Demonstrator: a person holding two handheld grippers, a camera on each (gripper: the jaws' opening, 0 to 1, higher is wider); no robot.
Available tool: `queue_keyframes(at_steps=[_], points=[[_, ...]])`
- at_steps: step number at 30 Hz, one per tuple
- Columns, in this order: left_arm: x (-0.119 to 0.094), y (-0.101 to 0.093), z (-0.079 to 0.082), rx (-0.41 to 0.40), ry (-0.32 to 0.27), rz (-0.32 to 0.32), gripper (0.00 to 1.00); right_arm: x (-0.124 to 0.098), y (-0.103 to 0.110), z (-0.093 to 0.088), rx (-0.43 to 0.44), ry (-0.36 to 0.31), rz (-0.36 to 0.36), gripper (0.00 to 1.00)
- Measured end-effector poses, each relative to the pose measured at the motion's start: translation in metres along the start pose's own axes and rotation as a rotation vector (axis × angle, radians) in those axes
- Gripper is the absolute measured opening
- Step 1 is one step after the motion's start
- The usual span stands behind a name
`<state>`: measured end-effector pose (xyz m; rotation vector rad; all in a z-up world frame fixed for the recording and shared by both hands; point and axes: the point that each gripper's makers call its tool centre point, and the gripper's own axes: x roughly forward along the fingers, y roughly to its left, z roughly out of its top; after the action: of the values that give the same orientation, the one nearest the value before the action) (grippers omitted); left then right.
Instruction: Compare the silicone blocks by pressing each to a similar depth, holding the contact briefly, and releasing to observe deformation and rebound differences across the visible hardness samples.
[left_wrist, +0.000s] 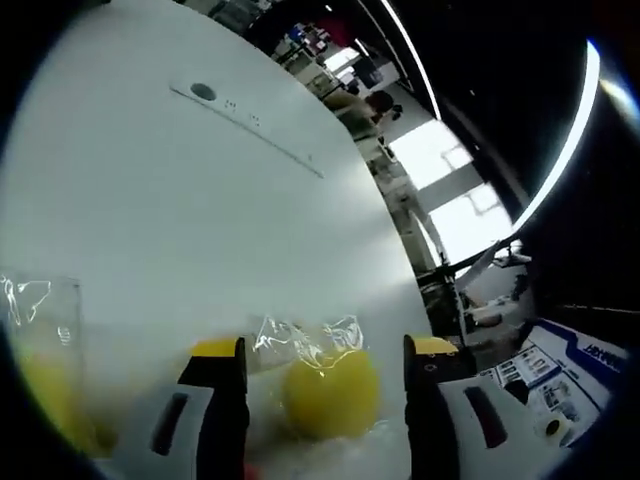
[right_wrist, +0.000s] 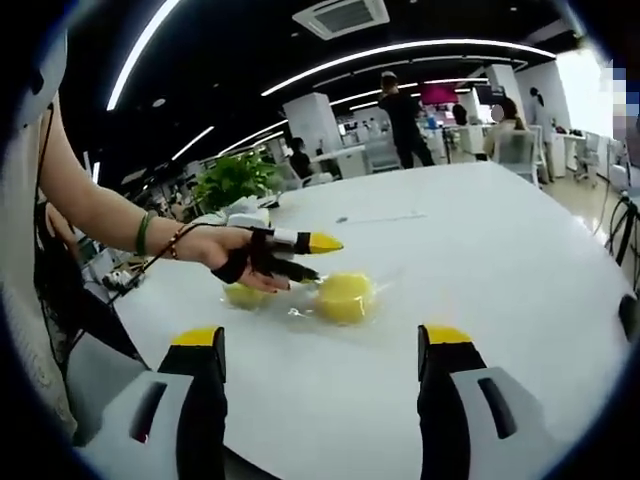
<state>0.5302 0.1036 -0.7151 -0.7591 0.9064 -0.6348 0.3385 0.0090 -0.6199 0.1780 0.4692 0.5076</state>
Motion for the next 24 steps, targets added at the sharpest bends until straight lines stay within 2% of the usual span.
queue_keyframes(at_steps=[2, 9, 10, 13, 15, 16, 17, 18, 20, 21, 24], points=[[-0.002, -0.004, 0.001, -0.006, -0.016, -0.016, 0.57, 0.001, 0.001, -0.001, -0.01, 0.012, 0.005, 0.73], [0.005, 0.004, 0.003, -0.045, -0.052, -0.02, 0.39, 0.004, -0.002, -0.003, -0.003, 0.022, -0.002, 0.73], [0.006, 0.008, 0.003, -0.071, -0.059, -0.008, 0.37, 0.004, -0.002, -0.003, -0.002, 0.023, -0.002, 0.73], [0.009, 0.014, 0.002, -0.068, -0.056, 0.007, 0.25, 0.006, -0.002, -0.005, 0.0, 0.03, 0.0, 0.72], [0.011, 0.023, -0.001, -0.07, -0.046, 0.049, 0.16, 0.007, -0.001, -0.005, -0.001, 0.031, 0.0, 0.72], [0.013, 0.022, 0.004, -0.116, -0.079, 0.034, 0.15, 0.007, -0.001, -0.006, 0.003, 0.031, 0.001, 0.72], [0.013, 0.022, 0.003, -0.134, -0.077, 0.034, 0.14, 0.007, -0.001, -0.006, 0.004, 0.032, 0.002, 0.72], [0.012, 0.025, 0.003, -0.111, -0.081, 0.046, 0.12, 0.007, -0.001, -0.006, 0.004, 0.034, 0.002, 0.72], [0.012, 0.023, 0.004, -0.122, -0.098, 0.057, 0.07, 0.007, -0.001, -0.006, 0.003, 0.033, 0.002, 0.72], [0.013, 0.023, 0.005, -0.119, -0.103, 0.054, 0.01, 0.007, -0.001, -0.007, 0.003, 0.034, 0.002, 0.72], [0.013, 0.023, 0.005, -0.107, -0.102, 0.058, 0.0, 0.006, -0.002, -0.007, 0.002, 0.032, -0.003, 0.72]])
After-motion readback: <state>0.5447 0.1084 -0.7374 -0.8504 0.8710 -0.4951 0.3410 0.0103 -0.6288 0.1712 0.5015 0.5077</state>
